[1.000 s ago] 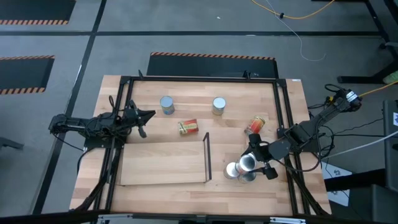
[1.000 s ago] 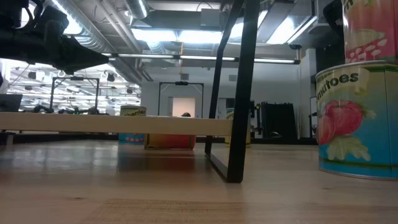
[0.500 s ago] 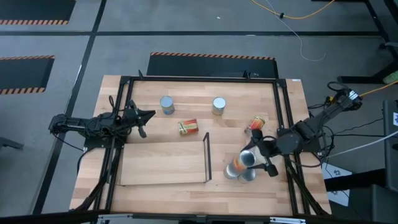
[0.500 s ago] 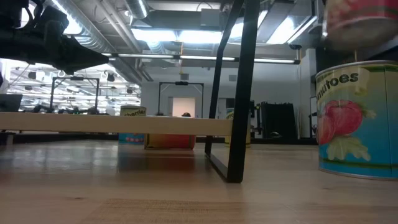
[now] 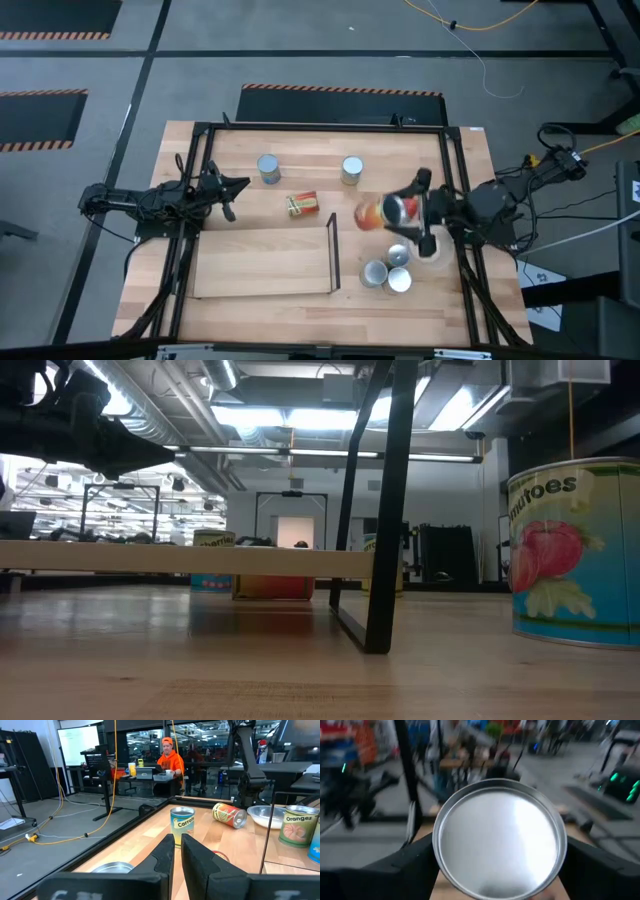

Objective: Pick and place cans onto a shelf
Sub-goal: Put the corn can on the shelf

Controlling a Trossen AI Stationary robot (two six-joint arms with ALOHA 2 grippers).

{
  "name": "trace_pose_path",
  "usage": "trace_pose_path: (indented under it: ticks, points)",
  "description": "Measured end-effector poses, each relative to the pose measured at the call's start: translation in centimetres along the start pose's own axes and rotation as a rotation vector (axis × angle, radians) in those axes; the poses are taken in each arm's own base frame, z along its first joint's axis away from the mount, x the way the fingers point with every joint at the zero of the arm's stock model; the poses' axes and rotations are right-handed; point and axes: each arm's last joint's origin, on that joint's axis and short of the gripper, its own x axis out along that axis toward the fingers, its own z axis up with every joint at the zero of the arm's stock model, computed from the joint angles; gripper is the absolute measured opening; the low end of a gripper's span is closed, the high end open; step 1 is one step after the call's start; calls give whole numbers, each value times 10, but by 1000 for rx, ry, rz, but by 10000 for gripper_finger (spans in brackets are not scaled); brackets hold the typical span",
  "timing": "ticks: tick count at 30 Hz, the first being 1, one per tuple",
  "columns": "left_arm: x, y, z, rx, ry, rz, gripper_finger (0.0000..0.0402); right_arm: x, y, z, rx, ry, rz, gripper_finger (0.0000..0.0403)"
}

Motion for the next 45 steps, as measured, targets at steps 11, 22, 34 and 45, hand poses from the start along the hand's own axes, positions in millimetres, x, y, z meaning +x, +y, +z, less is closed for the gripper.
trace_pose_path:
  ticks: [11, 22, 34, 45]
  points:
    - [0, 0, 0, 0, 0, 0, 27, 49, -22, 12, 74, -234, 23, 341]
    - [0, 0, 0, 0, 0, 0, 27, 119, -27, 9, 98, -156, 38, 341]
    - [0, 0, 0, 0, 0, 4, 27, 194, -14, -22, 102, -34, 26, 341]
    - [0, 0, 0, -1, 0, 0, 27, 233, -11, -71, 182, 181, -12, 341]
